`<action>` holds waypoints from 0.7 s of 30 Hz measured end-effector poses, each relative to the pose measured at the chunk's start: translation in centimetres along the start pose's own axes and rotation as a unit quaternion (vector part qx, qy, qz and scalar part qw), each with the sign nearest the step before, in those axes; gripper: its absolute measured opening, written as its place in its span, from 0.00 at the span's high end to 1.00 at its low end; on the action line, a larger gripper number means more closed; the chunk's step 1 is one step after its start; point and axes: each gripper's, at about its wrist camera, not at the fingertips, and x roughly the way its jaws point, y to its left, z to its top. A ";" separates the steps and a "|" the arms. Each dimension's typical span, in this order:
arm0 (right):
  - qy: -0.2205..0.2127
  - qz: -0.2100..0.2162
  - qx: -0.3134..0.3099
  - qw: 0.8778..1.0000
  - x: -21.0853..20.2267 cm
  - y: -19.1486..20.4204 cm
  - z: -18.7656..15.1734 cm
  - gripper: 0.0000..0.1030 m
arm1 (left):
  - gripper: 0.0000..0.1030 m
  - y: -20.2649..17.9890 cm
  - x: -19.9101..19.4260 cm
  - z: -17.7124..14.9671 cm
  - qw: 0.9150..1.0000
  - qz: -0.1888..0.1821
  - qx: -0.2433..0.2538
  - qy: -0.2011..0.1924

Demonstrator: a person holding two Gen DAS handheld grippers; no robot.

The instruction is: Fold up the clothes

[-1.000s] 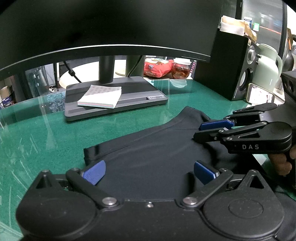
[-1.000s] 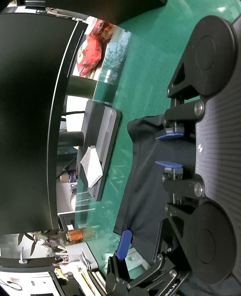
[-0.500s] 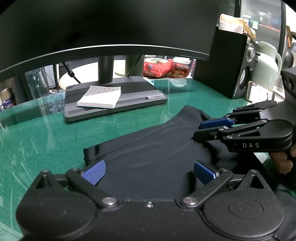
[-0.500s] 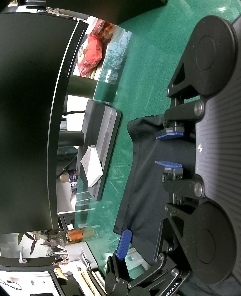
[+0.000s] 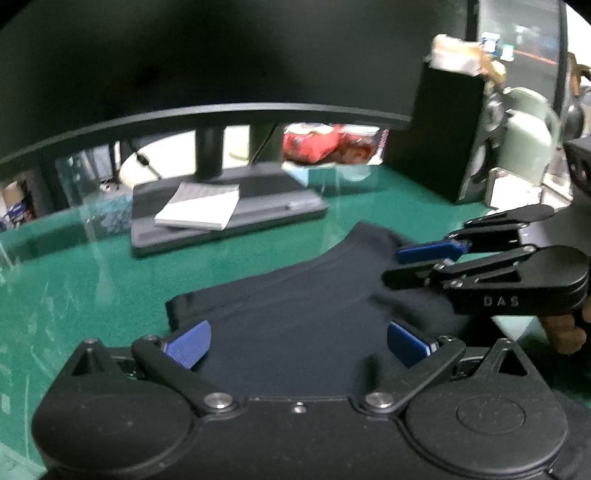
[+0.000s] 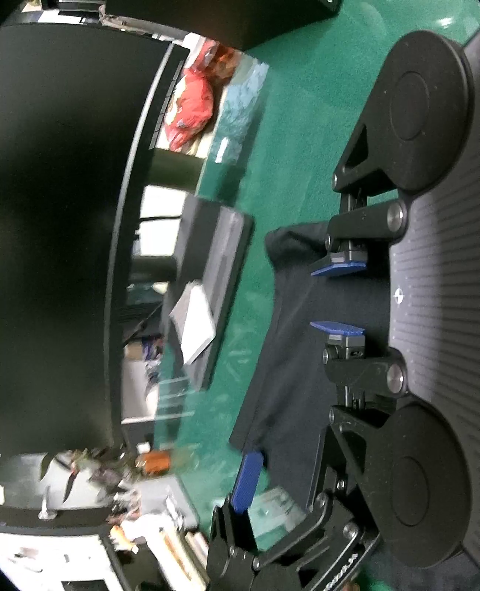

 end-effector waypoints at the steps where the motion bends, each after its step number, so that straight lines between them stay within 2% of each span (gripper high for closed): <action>1: 0.006 0.000 -0.003 1.000 -0.1 0.3 -0.3 0.75 | 0.01 -0.4 -0.3 -0.2 1.000 -0.003 0.003 0.002; 6: 0.032 0.003 -0.016 0.999 -0.5 1.4 -1.8 0.75 | 0.01 -1.6 -0.7 -1.6 0.999 -0.022 0.000 0.026; 9: 0.031 0.000 -0.023 0.999 -0.8 1.8 -2.2 0.75 | 0.01 -1.9 -0.2 -2.2 0.999 -0.016 -0.002 0.042; 21: 0.023 -0.019 0.003 1.000 -1.0 -0.1 -2.6 0.75 | 0.01 -1.4 -0.5 -2.7 0.999 -0.021 -0.011 0.035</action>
